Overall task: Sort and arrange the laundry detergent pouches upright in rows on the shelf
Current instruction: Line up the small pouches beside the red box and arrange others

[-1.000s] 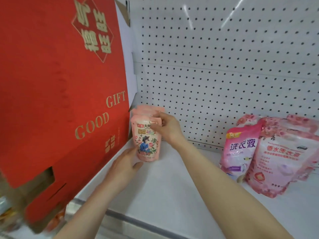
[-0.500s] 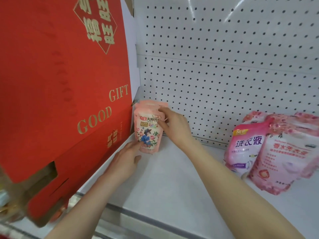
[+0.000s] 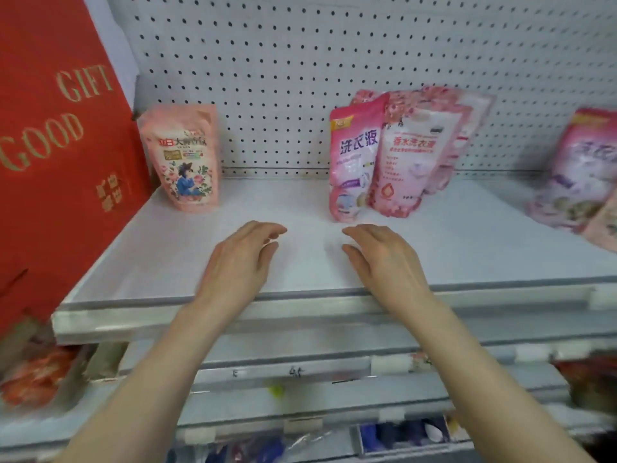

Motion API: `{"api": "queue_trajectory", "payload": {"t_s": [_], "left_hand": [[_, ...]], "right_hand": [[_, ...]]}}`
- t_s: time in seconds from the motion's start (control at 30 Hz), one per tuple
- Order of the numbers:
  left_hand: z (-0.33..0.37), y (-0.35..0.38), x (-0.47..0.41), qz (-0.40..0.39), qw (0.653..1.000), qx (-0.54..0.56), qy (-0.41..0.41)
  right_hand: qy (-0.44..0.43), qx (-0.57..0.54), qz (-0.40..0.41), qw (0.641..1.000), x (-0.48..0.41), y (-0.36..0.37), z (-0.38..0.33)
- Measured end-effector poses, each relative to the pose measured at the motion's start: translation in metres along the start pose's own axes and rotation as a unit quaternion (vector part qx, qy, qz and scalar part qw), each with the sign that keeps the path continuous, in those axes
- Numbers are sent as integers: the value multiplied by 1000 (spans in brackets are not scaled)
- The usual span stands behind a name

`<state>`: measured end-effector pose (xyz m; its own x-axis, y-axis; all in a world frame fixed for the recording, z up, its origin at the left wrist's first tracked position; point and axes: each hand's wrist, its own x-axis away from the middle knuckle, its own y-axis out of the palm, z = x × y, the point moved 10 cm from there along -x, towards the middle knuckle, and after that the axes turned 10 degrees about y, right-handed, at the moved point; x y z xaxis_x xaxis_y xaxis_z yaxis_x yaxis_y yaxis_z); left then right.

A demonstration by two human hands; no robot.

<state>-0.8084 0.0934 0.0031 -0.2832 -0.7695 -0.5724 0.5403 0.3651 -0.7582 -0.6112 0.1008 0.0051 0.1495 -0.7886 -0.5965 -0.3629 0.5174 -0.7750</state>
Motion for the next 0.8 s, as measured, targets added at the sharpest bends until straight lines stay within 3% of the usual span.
{"api": "queue_trajectory", "payload": {"t_s": [0.27, 0.63, 0.8], "left_hand": [[103, 67, -22, -70, 993, 50, 84], [294, 194, -103, -84, 973, 132, 168], [368, 259, -146, -86, 970, 147, 171]], "right_hand": [[128, 61, 40, 989, 77, -75, 123], [261, 80, 76, 959, 133, -186, 338], [372, -24, 138, 917, 116, -243, 462]]}}
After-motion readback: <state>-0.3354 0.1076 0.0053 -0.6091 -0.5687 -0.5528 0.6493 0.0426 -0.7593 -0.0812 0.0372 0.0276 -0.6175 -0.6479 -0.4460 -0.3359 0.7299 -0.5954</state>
